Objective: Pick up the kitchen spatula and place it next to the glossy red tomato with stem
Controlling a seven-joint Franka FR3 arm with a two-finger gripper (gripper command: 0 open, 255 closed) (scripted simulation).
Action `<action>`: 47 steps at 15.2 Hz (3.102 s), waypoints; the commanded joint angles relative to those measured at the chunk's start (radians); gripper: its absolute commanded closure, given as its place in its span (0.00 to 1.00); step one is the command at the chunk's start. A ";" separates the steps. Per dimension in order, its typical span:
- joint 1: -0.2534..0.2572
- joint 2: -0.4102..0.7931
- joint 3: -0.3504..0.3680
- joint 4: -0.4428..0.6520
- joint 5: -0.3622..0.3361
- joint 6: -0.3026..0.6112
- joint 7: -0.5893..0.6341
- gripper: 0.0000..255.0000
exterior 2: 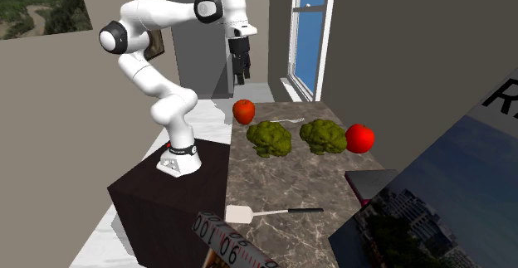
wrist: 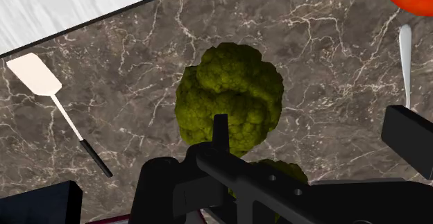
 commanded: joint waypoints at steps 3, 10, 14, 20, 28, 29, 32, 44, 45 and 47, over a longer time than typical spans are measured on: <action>-0.008 0.021 -0.038 -0.025 -0.022 0.041 -0.050 0.00; -0.033 0.140 -0.171 -0.070 -0.092 0.193 -0.223 0.00; -0.043 0.238 -0.246 -0.064 -0.118 0.280 -0.320 0.00; -0.047 0.421 -0.355 -0.012 -0.124 0.403 -0.472 0.00; -0.044 0.718 -0.479 0.136 -0.038 0.525 -0.704 0.00; -0.046 0.758 -0.490 0.160 -0.019 0.535 -0.736 0.00; -0.061 0.883 -0.513 0.243 0.046 0.556 -0.832 0.00; -0.114 1.113 -0.501 0.343 0.176 0.647 -0.976 0.00; -0.114 1.113 -0.501 0.343 0.176 0.647 -0.976 0.00; -0.114 1.113 -0.501 0.343 0.176 0.647 -0.976 0.00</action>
